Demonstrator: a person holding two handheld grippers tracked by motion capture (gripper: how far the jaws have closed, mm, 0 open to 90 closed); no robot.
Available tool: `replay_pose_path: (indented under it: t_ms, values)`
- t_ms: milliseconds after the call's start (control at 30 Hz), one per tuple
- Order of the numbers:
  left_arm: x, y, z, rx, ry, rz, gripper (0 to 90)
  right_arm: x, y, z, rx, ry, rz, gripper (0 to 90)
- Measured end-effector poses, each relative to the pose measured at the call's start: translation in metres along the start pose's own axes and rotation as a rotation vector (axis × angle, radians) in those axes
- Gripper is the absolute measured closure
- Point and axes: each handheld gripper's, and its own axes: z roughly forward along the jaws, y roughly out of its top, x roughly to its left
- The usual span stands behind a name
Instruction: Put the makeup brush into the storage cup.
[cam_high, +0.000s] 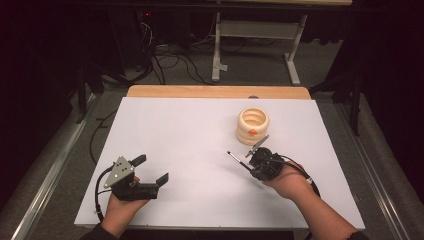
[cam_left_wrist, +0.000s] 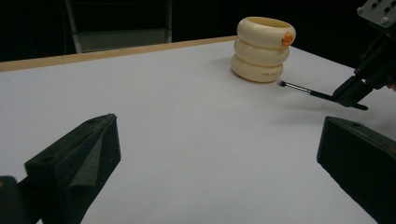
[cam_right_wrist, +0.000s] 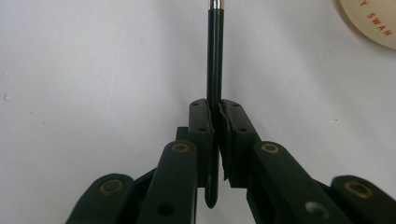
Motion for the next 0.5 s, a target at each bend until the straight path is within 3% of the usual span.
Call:
replay_pose_path:
  t_ms: [133, 500]
  values:
    - [0.0001, -0.0001, 0.0001, 0.001, 0.001, -0.001, 0.2, -0.0002, -0.0053, 0.0001, -0.052, -0.003, 0.039, 86.1]
    - [0.001, -0.0002, -0.0006, 0.003, 0.003, -0.001, 0.2, -0.0012, -0.0112, 0.0002, -0.162, -0.012, 0.086, 86.2]
